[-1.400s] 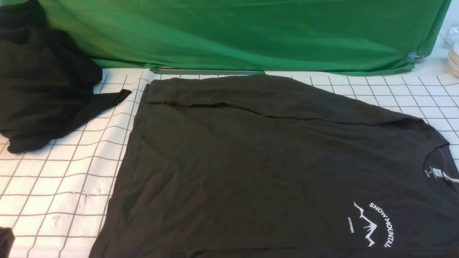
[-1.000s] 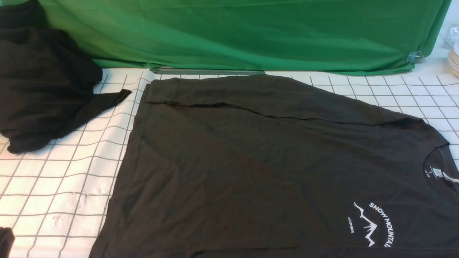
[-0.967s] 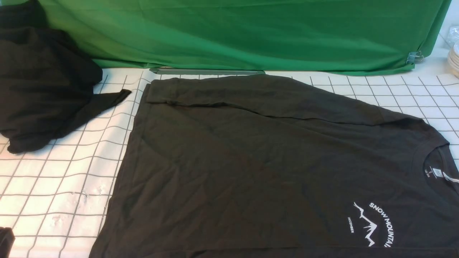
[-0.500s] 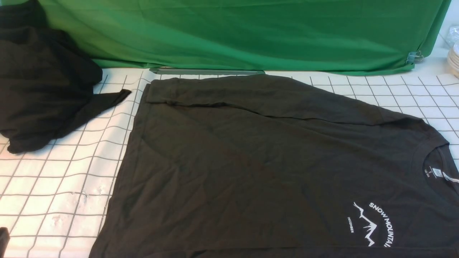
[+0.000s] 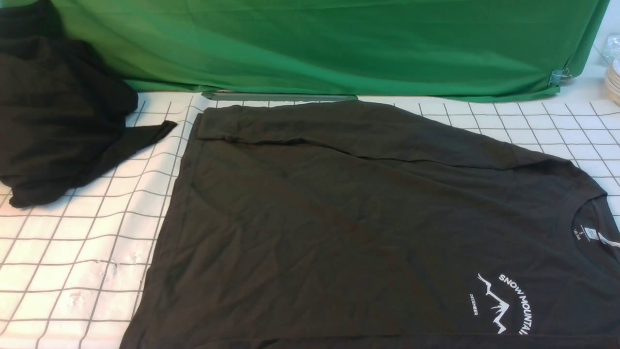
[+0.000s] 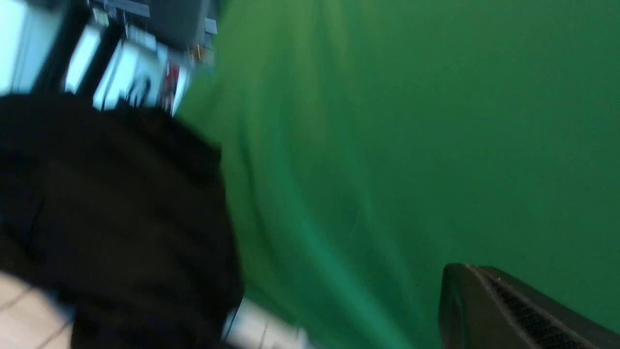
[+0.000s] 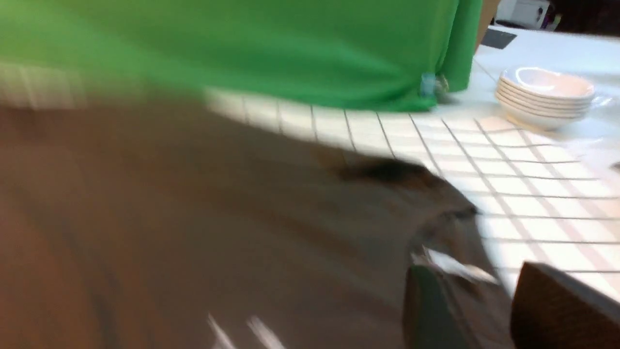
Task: Fold a long-sleeved shirt over a white checkered tablecloth.
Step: 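Grasp the left edge of the dark T-shirt lying flat on the table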
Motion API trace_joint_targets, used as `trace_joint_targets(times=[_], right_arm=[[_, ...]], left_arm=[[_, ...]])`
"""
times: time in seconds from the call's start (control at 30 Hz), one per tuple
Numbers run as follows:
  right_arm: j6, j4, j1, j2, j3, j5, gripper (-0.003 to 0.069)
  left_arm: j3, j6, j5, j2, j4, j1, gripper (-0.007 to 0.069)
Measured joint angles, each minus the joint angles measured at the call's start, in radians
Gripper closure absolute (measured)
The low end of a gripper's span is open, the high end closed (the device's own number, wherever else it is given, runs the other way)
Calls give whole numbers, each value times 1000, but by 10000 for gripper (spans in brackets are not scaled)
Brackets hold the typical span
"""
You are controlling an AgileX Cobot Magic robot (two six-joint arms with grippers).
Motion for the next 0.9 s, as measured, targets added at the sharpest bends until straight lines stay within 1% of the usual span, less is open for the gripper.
trace_joint_targets(times=[0.03,0.07,0.1,0.13,0.17,0.2,0.23,0.27,0.3,0.33,0.37,0.43,0.47,0.5,0.53,0.57,0.6,0.63,0.67,0.73,0.77,0.8,0.83,0.87,0.9], right_arm=[[17,9,0,0,0,-10,412],[142,62,0,0,0,-94,412],[155,66,0,0,0,-104,412],[210,82,0,0,0,-154,412],[259,95,0,0,0,-215,412],[282,102,0,0,0,-268,412],[286,102,0,0,0,-268,412],[302,105,0,0,0,-314,412],[302,105,0,0,0,-318,412],[309,106,0,0,0,-339,412],[314,107,0,0,0,-351,412],[330,107,0,0,0,-374,412],[332,108,0,0,0,-376,412],[368,108,1,0,0,-385,412],[397,108,6,-1,-3,-365,419],[413,110,17,-1,-18,-311,436],[413,110,17,-1,-18,-311,436],[406,110,43,4,-73,-208,493],[360,107,69,22,-134,-95,561],[296,107,116,78,-242,41,618],[250,105,153,134,-319,143,638],[242,105,160,145,-332,176,641],[164,103,221,257,-446,313,651],[131,99,250,314,-495,382,652],[123,99,257,329,-507,398,653]], left_arm=[[0,-23,-27,0,-2,0,623],[-2,-124,-123,0,-7,0,623],[-3,-137,-131,0,-7,0,623],[-21,-195,-144,0,-8,0,623],[-77,-250,-107,6,12,0,623],[-151,-275,-25,18,45,0,623],[-165,-278,-7,26,63,0,623],[-309,-291,187,73,152,0,623],[-309,-292,187,81,163,0,623],[-421,-290,352,136,218,0,623],[-495,-278,468,191,247,0,623],[-634,-192,714,347,265,0,623],[-656,-171,756,361,263,0,623],[-725,-83,922,489,229,0,623],[-755,-28,1017,548,205,0,623],[-769,18,1085,621,168,0,623],[-771,30,1100,636,160,0,623],[-777,129,1195,738,106,0,623],[-770,206,1262,833,59,0,623],[-744,311,1298,941,7,0,623],[-726,355,1309,990,-9,-1,625],[-720,369,1311,999,-11,-2,626],[-695,394,1317,1072,-10,-23,630],[-686,394,1317,1089,-3,-43,630],[-684,394,1315,1099,4,-49,630]])
